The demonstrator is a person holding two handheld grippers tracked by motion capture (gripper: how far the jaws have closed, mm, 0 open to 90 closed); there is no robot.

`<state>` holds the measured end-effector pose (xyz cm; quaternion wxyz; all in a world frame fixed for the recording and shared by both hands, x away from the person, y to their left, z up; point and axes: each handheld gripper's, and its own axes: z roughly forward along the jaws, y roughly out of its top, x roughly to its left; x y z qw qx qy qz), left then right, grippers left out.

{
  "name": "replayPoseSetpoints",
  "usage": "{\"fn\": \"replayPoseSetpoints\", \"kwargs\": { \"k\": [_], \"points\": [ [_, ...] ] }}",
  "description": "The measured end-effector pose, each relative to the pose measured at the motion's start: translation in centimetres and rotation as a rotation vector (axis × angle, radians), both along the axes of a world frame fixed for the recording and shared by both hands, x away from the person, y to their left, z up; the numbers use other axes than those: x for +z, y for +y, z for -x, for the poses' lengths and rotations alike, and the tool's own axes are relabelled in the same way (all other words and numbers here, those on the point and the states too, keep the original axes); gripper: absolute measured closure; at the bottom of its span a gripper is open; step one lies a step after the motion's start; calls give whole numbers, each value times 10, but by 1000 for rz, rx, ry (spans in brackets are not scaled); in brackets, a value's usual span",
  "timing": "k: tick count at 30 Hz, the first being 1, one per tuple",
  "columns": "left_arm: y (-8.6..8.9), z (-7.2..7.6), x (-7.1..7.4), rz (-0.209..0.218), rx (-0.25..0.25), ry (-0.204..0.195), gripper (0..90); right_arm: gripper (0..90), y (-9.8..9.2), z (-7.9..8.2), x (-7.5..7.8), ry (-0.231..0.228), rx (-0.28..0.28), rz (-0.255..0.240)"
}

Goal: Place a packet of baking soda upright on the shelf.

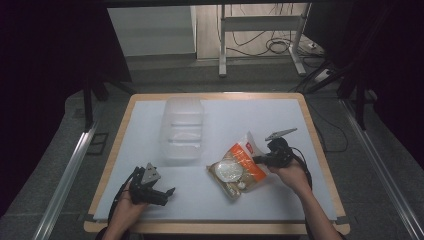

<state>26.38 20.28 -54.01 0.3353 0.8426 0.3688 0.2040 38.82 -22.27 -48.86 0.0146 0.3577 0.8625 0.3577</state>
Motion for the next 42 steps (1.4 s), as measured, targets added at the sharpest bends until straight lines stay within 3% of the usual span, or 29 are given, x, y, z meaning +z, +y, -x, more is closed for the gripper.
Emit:
{"fn": "replayPoseSetpoints", "kwargs": {
  "k": [12, 22, 33, 42],
  "points": [
    [1, 0, 1, 5, 10, -10, 18, 890, 7, 17, 30, -84, 41, -80],
    [1, 0, 1, 4, 11, -8, 18, 891, 26, 36, 56, -132, 85, -106],
    [2, 0, 1, 1, 18, -8, 18, 893, 44, 51, 78, -220, 121, -88],
    [2, 0, 1, 4, 19, -9, 17, 893, 52, 47, 94, -286, 121, -46]
  ]
}}
